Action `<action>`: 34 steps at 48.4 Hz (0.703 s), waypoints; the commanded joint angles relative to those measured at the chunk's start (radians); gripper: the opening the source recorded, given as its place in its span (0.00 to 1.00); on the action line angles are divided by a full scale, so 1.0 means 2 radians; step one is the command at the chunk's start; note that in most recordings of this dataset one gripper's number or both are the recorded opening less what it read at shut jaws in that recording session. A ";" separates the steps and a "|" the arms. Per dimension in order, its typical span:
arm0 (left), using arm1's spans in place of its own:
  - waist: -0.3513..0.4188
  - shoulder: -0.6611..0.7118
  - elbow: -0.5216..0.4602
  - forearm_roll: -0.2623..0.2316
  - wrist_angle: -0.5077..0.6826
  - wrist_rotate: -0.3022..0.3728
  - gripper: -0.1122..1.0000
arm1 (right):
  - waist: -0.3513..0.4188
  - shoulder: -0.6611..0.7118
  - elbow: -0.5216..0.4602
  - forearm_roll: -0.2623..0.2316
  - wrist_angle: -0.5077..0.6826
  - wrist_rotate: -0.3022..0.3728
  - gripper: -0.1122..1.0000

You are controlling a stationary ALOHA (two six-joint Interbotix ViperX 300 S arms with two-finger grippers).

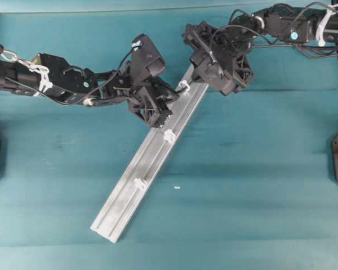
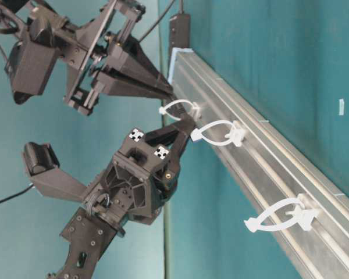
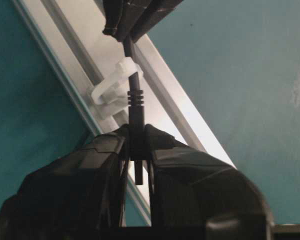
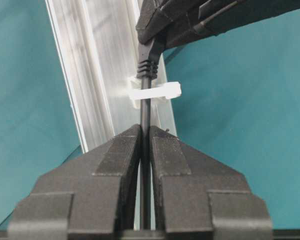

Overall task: Pass the USB cable through three rings with both arms.
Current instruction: 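Bring the left gripper to the plug emerging past the first ring, then grasp the cable behind the plug with the left gripper, open the right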

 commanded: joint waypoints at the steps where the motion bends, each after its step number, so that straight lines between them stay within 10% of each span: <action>1: -0.003 -0.004 -0.006 0.001 -0.002 0.003 0.19 | 0.002 -0.002 -0.002 0.002 -0.002 0.002 0.19; 34: -0.003 -0.004 -0.004 0.001 -0.002 0.008 0.19 | 0.004 -0.002 0.000 0.002 0.002 0.019 0.21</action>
